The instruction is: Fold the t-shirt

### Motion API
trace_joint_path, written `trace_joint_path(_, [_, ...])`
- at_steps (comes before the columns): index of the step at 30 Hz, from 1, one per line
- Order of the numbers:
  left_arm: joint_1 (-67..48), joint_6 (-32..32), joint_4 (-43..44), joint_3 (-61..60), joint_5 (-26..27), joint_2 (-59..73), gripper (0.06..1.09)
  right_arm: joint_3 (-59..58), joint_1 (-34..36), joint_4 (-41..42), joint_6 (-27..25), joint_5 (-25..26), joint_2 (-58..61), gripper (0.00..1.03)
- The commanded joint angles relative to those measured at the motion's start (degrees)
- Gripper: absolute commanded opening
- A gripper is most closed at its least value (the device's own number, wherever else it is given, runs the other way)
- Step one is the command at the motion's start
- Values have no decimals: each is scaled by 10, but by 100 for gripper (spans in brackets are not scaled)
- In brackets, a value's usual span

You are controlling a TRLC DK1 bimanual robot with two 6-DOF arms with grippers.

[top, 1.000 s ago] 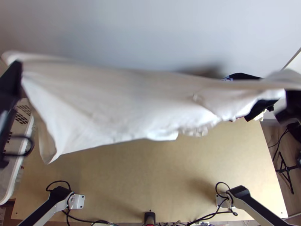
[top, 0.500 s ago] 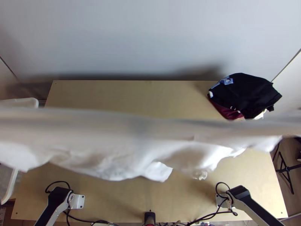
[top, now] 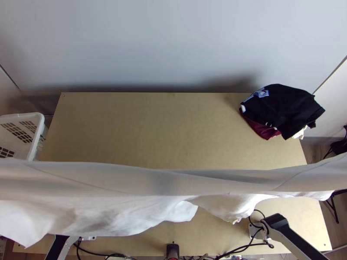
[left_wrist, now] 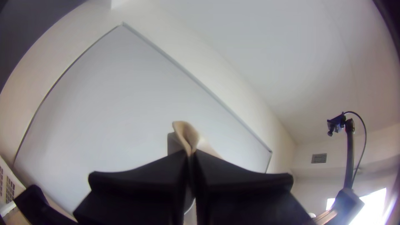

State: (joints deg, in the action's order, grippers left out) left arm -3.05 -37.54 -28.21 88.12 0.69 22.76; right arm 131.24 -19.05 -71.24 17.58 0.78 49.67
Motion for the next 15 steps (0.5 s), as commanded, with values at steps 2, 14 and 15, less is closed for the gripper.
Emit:
trace_joint_path(2, [11,-8,10,-22,6,-2,10,-31,-2,15,-10,1,22,3])
trace_joint_path(14, [7,55,266,-267,17,71,10,-289,5,298,-61,3,114,3])
trace_joint_path(15, [8,59,287,-282,18,86,10,-307,7,318,-63,2,128,3])
